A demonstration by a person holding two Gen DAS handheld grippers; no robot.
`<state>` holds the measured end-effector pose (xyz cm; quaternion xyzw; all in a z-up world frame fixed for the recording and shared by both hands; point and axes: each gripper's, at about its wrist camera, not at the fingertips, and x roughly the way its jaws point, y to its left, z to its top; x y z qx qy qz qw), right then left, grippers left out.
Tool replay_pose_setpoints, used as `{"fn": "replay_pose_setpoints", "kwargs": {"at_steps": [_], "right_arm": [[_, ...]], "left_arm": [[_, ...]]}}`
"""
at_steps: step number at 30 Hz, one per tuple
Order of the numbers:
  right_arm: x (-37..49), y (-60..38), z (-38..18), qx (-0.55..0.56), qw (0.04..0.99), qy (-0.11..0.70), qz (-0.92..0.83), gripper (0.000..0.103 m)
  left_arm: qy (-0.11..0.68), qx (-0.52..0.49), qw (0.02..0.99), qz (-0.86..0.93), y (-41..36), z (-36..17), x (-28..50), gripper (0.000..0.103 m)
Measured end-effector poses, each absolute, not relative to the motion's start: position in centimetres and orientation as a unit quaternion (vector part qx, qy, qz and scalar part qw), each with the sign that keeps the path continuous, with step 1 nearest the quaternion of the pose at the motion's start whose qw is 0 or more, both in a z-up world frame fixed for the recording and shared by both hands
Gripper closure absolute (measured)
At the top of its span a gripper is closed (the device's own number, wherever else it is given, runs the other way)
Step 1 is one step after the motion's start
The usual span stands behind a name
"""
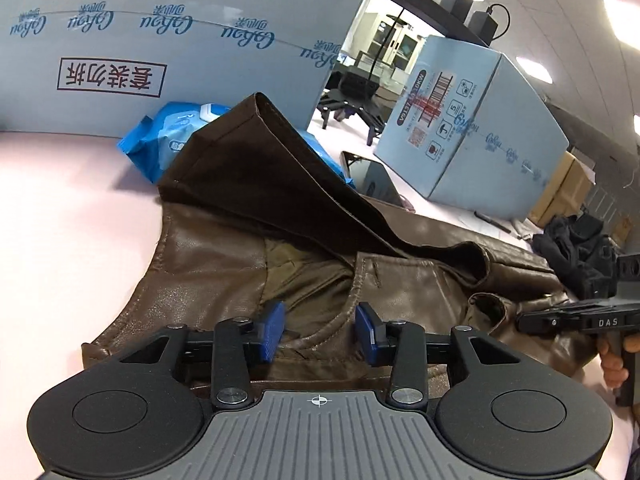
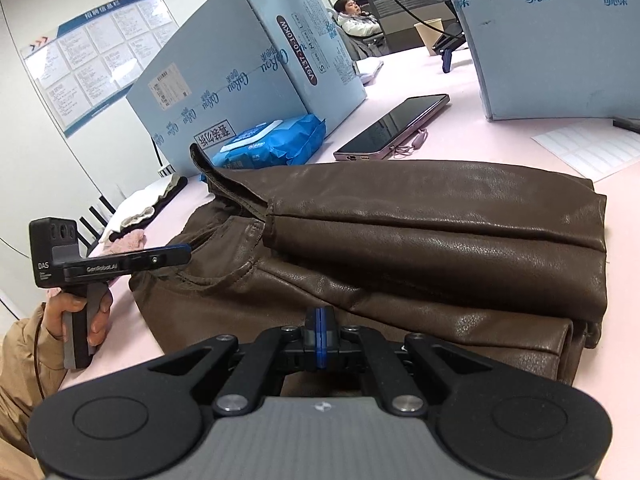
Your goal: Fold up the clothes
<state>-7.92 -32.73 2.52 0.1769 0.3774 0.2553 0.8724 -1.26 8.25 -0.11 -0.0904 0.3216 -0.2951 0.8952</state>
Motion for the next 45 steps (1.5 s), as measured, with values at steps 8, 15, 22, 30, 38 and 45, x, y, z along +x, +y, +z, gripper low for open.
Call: {"fn": "replay_pose_setpoints", "kwargs": {"at_steps": [8,15,22,30,38,45], "right_arm": [[-9.7,-33.4,4.9,0.177,0.887,0.331,0.268,0.096],[-9.1,-33.1,4.4,0.158,0.892,0.34,0.254,0.096],[-8.4,-33.3,3.2,0.153,0.892,0.355,0.235,0.101],[-8.7,-33.2,3.7,0.143,0.896,0.347,0.237,0.096],[-11.7,-34.5,6.1,0.146,0.912,0.291,0.25,0.095],[-15.1,-34.5,7.9,0.123,0.905,0.267,0.306,0.095]], "left_arm": [[0.283,-0.111,0.906,-0.293,8.5,2.3,-1.7,0.056],[0.23,-0.136,0.911,-0.313,9.3,4.8,-4.4,0.048],[0.245,-0.066,0.863,-0.437,7.3,4.2,-10.4,0.039],[0.272,-0.03,0.884,-0.379,5.4,1.7,-8.2,0.039],[0.293,-0.007,0.9,-0.321,3.0,1.2,-5.5,0.039],[0.307,0.014,0.91,-0.277,2.4,1.0,-5.3,0.04]]}}
